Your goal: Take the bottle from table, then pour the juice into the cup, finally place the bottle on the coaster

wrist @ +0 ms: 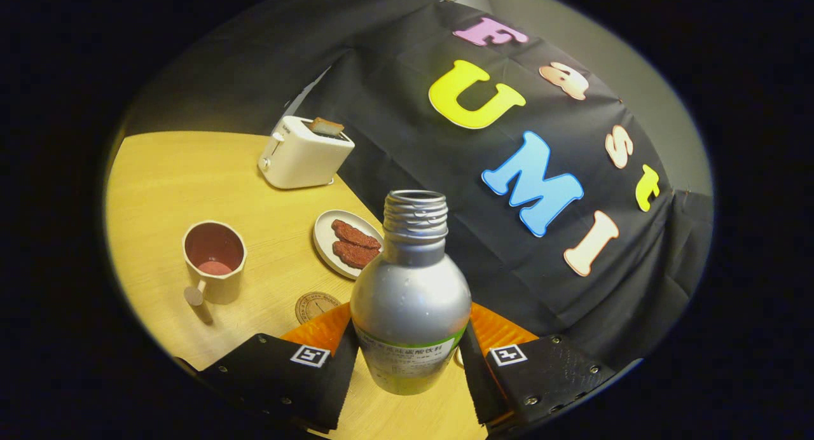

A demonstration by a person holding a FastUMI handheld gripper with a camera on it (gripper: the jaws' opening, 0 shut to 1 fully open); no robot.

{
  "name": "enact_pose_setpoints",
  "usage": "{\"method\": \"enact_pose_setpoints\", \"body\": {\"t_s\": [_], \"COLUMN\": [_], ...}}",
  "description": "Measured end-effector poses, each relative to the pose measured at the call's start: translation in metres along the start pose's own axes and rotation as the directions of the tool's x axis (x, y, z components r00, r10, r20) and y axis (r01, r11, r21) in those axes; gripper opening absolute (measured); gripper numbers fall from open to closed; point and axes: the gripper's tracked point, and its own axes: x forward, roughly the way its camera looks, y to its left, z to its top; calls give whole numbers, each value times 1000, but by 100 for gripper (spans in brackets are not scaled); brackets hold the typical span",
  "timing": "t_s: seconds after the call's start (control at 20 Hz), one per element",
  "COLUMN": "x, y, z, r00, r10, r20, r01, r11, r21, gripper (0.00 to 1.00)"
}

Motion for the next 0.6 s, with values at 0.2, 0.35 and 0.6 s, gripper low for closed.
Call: {"method": "enact_pose_setpoints", "body": {"t_s": [0.2,0.35,0.6], "x": [7,8,15], "y": [16,24,28], "z": [4,5,5], "r00": [1000,999,999], "r10": [22,33,5], "r20": [-7,-12,-34], "r01": [-22,-34,-12], "r11": [997,991,974], "r21": [-74,-128,-228], "gripper": [77,77,77]}}
